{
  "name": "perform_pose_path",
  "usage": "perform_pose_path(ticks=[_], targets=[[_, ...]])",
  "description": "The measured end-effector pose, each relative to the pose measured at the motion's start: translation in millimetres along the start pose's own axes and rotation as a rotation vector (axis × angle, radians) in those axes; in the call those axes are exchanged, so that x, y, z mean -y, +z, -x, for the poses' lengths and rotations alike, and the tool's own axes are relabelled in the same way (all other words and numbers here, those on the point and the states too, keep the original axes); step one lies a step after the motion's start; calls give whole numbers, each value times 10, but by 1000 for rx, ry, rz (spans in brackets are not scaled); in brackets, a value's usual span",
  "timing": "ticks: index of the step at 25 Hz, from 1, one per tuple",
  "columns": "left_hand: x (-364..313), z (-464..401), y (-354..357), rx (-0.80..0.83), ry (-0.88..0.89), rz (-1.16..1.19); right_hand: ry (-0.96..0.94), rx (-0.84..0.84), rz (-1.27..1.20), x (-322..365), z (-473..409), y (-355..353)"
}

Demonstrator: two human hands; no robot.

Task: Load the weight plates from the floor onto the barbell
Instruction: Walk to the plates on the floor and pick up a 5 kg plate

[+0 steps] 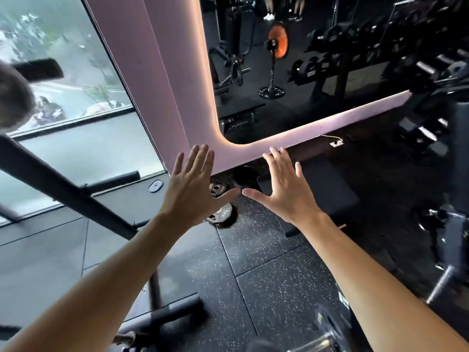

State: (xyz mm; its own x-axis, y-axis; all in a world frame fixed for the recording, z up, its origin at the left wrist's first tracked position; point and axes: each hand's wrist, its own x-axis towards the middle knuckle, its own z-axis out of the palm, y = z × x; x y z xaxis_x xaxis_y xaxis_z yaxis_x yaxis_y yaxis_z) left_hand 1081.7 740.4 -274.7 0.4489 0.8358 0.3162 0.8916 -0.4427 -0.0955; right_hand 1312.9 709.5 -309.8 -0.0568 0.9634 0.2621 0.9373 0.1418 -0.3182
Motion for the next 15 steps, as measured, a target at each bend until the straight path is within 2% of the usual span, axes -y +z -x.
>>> perform_pose_path(ticks=[7,15], targets=[[304,-651,310,23,-74,14,-65,-6,-29,-158,-949,306],[586,-1836,791,51,-261,-45,-185,38,-125,-686,-2468,616]])
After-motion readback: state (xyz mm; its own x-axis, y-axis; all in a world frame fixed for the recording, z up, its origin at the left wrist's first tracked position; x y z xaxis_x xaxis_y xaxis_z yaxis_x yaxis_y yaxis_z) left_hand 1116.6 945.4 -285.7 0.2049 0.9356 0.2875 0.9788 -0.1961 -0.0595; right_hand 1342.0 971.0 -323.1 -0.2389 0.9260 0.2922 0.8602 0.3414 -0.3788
